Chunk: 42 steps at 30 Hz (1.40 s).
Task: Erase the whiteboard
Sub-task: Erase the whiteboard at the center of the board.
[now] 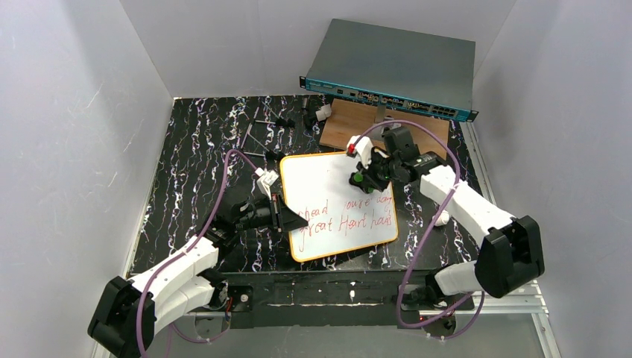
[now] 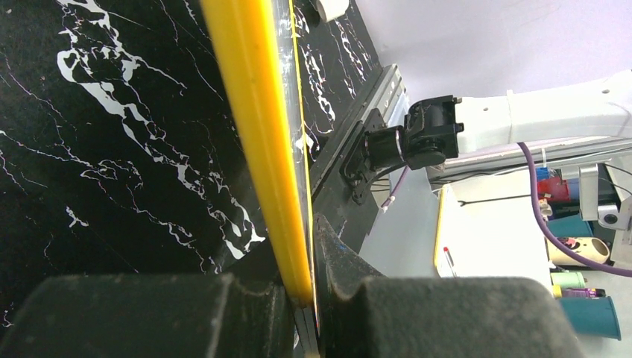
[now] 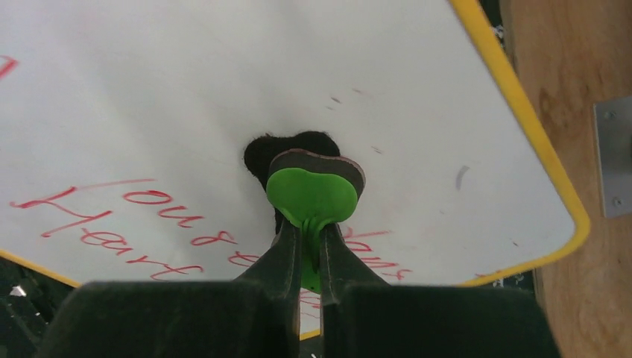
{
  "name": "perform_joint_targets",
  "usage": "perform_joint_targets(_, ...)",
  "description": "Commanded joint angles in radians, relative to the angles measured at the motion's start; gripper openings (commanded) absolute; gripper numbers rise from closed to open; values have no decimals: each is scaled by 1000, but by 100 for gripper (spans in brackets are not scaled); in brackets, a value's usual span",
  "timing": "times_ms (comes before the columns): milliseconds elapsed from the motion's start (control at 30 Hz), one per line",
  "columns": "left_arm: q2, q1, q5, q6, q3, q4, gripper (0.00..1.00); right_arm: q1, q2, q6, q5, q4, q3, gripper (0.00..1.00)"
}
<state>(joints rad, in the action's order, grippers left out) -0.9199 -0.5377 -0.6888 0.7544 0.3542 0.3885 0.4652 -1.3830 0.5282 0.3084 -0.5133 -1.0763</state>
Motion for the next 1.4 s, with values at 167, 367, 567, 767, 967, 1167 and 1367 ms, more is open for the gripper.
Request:
perform_joint_targets(167,49,-16,-127,-67,30,143,0,67,143,23,18,36,214,1)
perform_joint_targets(367,36,-16,-133,-67,33,149,0,-61,99,14,-45,75,159,1)
perform_joint_targets(567,53,-16,-131,-70,27,136,0,-71,-25,-15,-42,36,-53,1)
perform_joint_targets(767,67,-16,-125,-75,24,128,0,25,-1,-12,-3,10,-42,1)
perform_joint_targets(967,58,-16,-129,-74,27,137,0,83,93,4,-31,26,138,1)
perform_joint_targets(1167,57,-16,-132,-75,27,135,0,-48,91,-2,-58,62,145,1)
perform_joint_targets(1367,52,-16,-137,-91,45,104,0,-67,-28,-3,-47,33,-51,1)
